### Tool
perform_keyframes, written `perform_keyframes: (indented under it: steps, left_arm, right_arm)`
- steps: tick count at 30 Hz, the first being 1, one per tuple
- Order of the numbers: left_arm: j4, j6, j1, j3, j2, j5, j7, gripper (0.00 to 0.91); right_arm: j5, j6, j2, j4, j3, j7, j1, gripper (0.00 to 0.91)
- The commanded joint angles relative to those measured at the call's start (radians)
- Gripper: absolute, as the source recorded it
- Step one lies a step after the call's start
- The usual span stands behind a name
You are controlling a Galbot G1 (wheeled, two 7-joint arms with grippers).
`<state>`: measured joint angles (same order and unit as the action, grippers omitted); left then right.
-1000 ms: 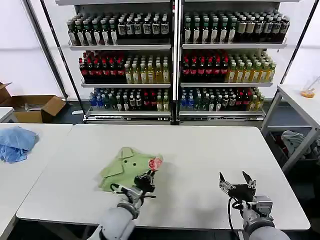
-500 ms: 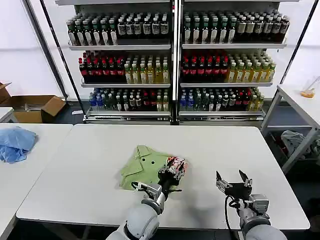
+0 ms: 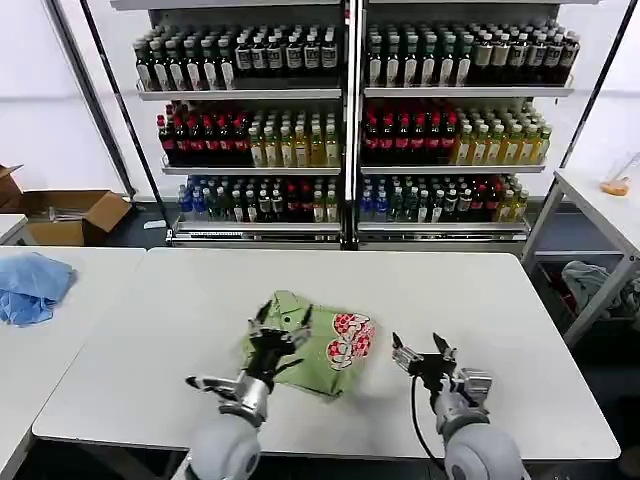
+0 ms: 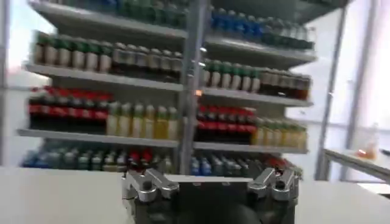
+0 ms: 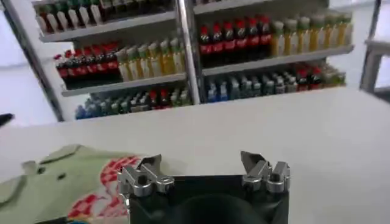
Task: Fold and organize the clothes.
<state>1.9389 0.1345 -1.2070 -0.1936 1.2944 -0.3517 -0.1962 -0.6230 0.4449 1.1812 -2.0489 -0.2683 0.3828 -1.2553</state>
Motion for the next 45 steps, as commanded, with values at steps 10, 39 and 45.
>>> perform_keyframes:
  steps: [10,39,45]
  left_arm:
    - [0.185,-0.071,-0.288,-0.337,-0.019,-0.066,0.000,0.907]
    - [0.191,-0.076,-0.306,-0.331,-0.023,-0.071,0.007,0.907]
    - [0.188,-0.075,-0.304,-0.322,-0.022,-0.070,0.018,0.907]
  right_arm:
    - [-0.133,0.000,0.145,0.228,0.164,0.020,0.143,0.907]
    - [0.099,0.021,0.056,0.443,0.152,-0.115,0.414,0.000]
    - [0.205,0.055,0.014,0.490,0.116,-0.178,0.438,0.000]
